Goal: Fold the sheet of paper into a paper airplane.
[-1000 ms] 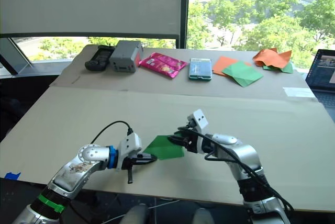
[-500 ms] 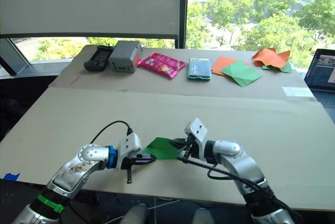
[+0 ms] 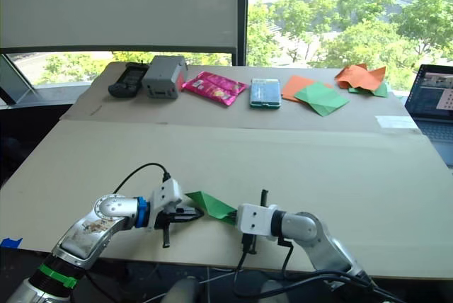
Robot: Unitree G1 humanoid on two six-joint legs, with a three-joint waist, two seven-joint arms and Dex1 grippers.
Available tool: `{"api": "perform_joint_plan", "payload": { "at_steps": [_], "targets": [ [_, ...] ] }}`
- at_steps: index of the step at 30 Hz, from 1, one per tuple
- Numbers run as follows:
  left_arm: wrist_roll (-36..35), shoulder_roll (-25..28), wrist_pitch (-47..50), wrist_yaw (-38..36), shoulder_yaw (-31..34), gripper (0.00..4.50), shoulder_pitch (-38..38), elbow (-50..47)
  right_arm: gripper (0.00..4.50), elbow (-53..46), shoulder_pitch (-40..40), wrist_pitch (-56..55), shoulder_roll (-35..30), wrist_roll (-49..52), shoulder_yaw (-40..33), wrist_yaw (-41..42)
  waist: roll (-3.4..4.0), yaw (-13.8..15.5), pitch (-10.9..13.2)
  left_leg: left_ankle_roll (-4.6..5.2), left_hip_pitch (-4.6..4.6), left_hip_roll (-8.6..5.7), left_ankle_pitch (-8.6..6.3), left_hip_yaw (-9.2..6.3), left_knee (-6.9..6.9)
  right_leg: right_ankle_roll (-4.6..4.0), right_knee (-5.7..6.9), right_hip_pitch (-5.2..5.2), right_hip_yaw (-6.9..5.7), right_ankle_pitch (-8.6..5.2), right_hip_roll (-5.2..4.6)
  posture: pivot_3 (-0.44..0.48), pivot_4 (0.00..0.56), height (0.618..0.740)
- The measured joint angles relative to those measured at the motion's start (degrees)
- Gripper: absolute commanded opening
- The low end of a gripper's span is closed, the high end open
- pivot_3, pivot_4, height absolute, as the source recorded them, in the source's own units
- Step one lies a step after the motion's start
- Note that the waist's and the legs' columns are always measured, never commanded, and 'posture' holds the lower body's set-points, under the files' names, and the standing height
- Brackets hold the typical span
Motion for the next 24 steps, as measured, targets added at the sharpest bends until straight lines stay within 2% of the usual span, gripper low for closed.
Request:
{"api": "perform_joint_plan", "payload": {
  "at_steps": [5,10,14,18,24],
  "targets": [
    [-5.5,2.7,5.5,-1.5,5.5,0.0,0.3,-3.3,0.01,-0.6,0.0,2.8,0.9,0.2,-0.2,0.3,-0.06,-0.1,0.0,-0.02,0.02,0.02,-0.01,-0.01,-0.01,-0.02,-0.01,0.0,-0.01,-0.01,0.0,0.0,0.15,0.706],
    [-11.6,1.5,9.9,-1.8,9.4,0.0,-3.6,-3.5,0.01,-1.0,0.0,4.2,1.4,0.2,-0.4,0.3,-0.14,-0.1,0.0,-0.03,0.0,0.01,-0.02,-0.01,-0.01,-0.02,-0.03,0.0,-0.01,-0.02,-0.01,0.0,0.15,0.706],
    [-11.6,-2.9,9.9,-0.5,8.2,0.0,-7.9,-0.8,0.01,-1.1,0.0,4.6,1.9,0.2,-0.3,0.3,-0.19,-0.1,0.0,0.0,0.03,-0.01,0.0,-0.01,0.0,-0.01,0.0,0.02,0.02,0.0,0.0,0.0,0.15,0.706],
    [-8.4,-6.0,8.1,0.1,3.3,0.0,-8.4,3.3,0.01,-1.5,0.0,5.1,2.0,0.2,-0.3,0.4,-0.24,-0.1,0.0,0.07,0.2,0.01,0.05,-0.01,0.0,0.0,0.07,0.12,0.03,0.0,0.07,0.0,0.15,0.706],
    [-4.0,-6.4,4.0,-0.6,-0.3,0.0,-8.5,7.6,0.01,-2.1,0.0,6.6,2.1,0.2,-0.2,0.5,-0.25,0.0,0.0,0.0,0.18,0.03,0.0,-0.01,0.0,-0.01,0.03,0.11,0.04,0.0,0.08,0.0,0.15,0.706]
  ]
}}
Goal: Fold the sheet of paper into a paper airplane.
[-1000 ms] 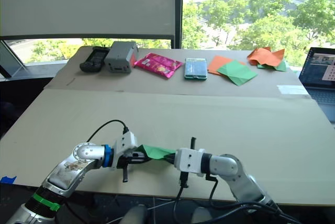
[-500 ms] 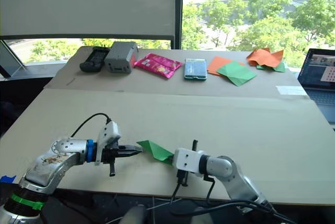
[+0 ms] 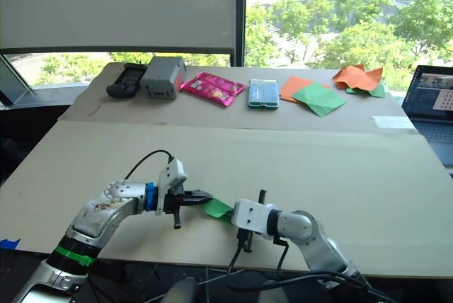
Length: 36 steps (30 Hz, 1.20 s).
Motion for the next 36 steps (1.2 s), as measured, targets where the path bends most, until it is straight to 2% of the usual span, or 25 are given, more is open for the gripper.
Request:
{"api": "perform_joint_plan", "payload": {
  "at_steps": [7,12,16,17,19,22,28,36],
  "targets": [
    [3.4,-0.3,-5.4,-1.0,-2.2,0.0,-0.2,3.9,2.23,-2.6,0.0,3.5,0.1,1.0,-0.6,0.4,0.03,0.2,0.0,0.0,-0.05,-0.01,0.0,0.0,0.0,0.0,-0.01,0.01,0.0,0.0,-0.01,0.0,0.15,0.706],
    [4.4,-0.9,-7.4,-1.3,-2.3,0.0,-0.2,4.9,2.23,-6.6,1.2,11.9,0.0,7.3,-2.1,3.7,0.03,0.4,0.0,0.01,-0.1,-0.01,0.01,0.0,0.0,0.0,-0.01,-0.01,0.0,0.0,-0.01,0.0,0.15,0.706],
    [5.1,-1.0,-8.7,-1.3,-2.3,0.0,-0.2,5.6,2.23,-9.6,-1.9,22.9,5.4,16.2,-6.4,2.7,0.05,0.3,0.0,0.0,-0.08,0.0,0.0,-0.01,0.0,0.0,0.01,-0.02,-0.01,0.0,-0.01,0.0,0.15,0.706],
    [5.2,-1.0,-8.9,-1.3,-2.4,0.0,-0.2,5.7,1.7,-9.6,-3.3,25.3,6.6,17.4,-7.1,1.8,0.06,0.3,0.0,0.0,-0.09,0.0,0.0,-0.01,0.0,0.0,0.0,-0.02,-0.01,0.0,-0.01,0.0,0.15,0.706],
    [5.4,-1.1,-9.7,-1.3,-2.4,0.0,-0.1,5.8,1.04,-8.8,-6.1,30.2,9.3,18.9,-8.6,-0.7,0.08,0.3,0.0,-0.01,-0.1,-0.01,0.0,-0.02,0.0,0.0,0.0,-0.03,-0.01,0.0,-0.01,0.0,0.15,0.706],
    [5.4,-1.3,-9.8,-1.3,-2.5,0.0,0.0,5.7,0.02,-6.1,-7.8,32.7,9.3,18.4,-8.0,-2.7,0.1,0.5,-0.1,0.0,-0.14,-0.02,0.0,-0.01,0.0,0.0,0.0,-0.02,-0.01,0.0,-0.02,0.0,0.15,0.706],
    [5.5,-1.3,-9.7,-1.0,-2.5,0.0,0.1,5.4,0.02,-1.2,-7.7,32.7,8.9,16.2,-3.5,-4.2,0.22,0.6,-0.2,0.08,-0.16,-0.03,0.05,-0.01,0.0,-0.01,0.03,-0.06,0.0,0.0,0.0,0.0,0.15,0.706],
    [5.5,-1.3,-9.5,-0.6,-2.5,0.0,0.6,5.1,0.02,-0.5,-8.0,31.5,8.1,15.1,-1.6,-4.6,0.21,0.5,-0.3,0.01,-0.14,-0.03,0.01,-0.01,0.0,0.0,0.02,-0.04,0.0,0.0,-0.01,0.0,0.15,0.706]
  ]
}}
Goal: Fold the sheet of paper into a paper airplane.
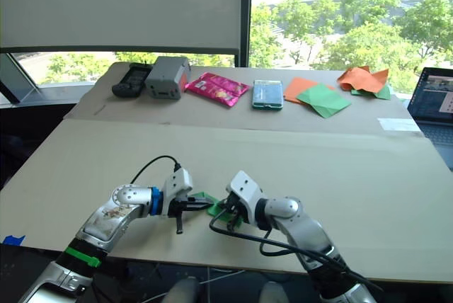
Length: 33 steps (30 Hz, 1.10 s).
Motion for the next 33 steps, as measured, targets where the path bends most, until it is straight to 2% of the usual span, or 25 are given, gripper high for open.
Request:
{"api": "perform_joint_plan", "payload": {
  "at_steps": [14,33],
  "targets": [
    [0.7,0.1,0.1,0.8,0.0,0.0,2.0,-1.8,0.02,0.1,-1.4,4.0,-1.8,0.2,2.0,-0.4,0.2,0.1,-0.8,-0.02,0.02,-0.01,-0.01,0.0,0.01,-0.03,-0.03,0.04,0.0,-0.02,-0.03,0.0,0.15,0.706],
    [1.4,0.2,-0.2,0.4,-0.6,0.0,1.5,-1.4,0.02,-4.7,3.0,4.0,-5.2,0.9,1.0,-1.9,0.18,1.0,-1.0,-0.03,-0.01,-0.06,-0.02,0.02,0.01,-0.01,-0.16,0.11,-0.05,-0.08,-0.12,0.0,0.15,0.706]
  ]
}}
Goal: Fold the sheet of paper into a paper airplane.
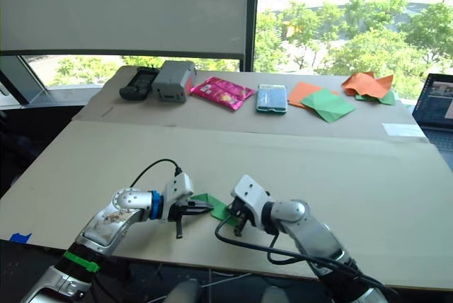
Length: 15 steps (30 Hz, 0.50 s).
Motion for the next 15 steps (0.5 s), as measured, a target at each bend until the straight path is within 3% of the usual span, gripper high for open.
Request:
{"api": "perform_joint_plan", "payload": {
  "at_steps": [15],
  "targets": [
    [0.4,-0.1,-0.2,-0.5,-0.5,0.0,-0.1,0.2,0.02,-5.6,6.5,0.0,-5.4,2.4,-3.9,-0.2,-0.13,0.3,-0.1,-0.04,-0.06,-0.05,-0.02,0.0,0.0,0.06,-0.56,0.33,-0.1,-0.07,-0.09,0.0,0.15,0.706]
  ]
}}
